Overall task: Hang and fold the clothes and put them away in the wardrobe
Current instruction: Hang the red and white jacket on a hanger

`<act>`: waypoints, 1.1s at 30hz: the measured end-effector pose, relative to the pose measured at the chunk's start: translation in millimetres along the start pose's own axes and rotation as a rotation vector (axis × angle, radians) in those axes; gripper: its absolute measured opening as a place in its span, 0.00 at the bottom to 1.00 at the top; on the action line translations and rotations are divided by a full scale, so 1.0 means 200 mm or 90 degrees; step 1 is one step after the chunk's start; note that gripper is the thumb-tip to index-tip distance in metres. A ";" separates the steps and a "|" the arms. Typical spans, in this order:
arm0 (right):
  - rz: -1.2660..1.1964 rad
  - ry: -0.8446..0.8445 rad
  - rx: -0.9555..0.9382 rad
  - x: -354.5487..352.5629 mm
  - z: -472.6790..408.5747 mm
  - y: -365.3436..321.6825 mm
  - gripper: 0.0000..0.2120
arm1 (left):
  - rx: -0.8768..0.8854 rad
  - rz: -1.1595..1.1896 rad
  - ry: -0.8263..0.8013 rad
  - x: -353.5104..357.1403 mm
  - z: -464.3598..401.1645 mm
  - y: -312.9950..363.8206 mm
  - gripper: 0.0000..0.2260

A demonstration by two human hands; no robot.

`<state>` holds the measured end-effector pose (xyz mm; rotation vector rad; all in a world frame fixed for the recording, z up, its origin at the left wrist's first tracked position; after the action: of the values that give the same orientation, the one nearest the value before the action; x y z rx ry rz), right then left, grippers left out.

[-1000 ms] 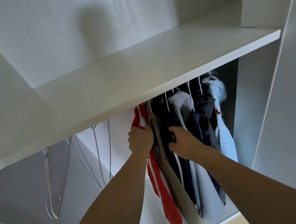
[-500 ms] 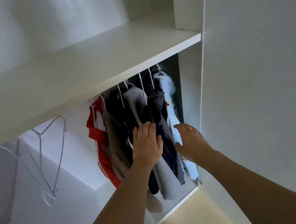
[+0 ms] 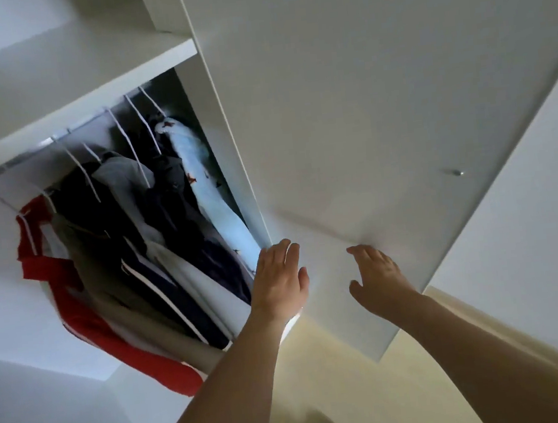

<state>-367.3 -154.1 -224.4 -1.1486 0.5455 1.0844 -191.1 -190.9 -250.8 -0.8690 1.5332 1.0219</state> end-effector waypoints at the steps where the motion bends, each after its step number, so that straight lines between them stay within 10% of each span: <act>1: -0.012 0.001 0.013 0.01 0.02 0.04 0.29 | 0.025 0.006 -0.008 0.03 -0.01 0.04 0.18; 33: -0.118 -0.006 0.241 0.15 1.84 1.62 0.27 | 0.219 0.012 -0.253 0.56 0.72 2.18 0.19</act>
<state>-704.7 201.1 -259.9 -0.8429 0.5958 0.7850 -557.5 103.6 -301.0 -0.3826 1.3230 0.8489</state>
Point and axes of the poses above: each hand's wrist, its own z-axis away from the middle knuckle, its own x-axis out of the palm, y = z × x, the point moved 4 cm from there along -z, towards the middle knuckle, and after that the axes turned 12 degrees about -y, right-handed, at the moved point
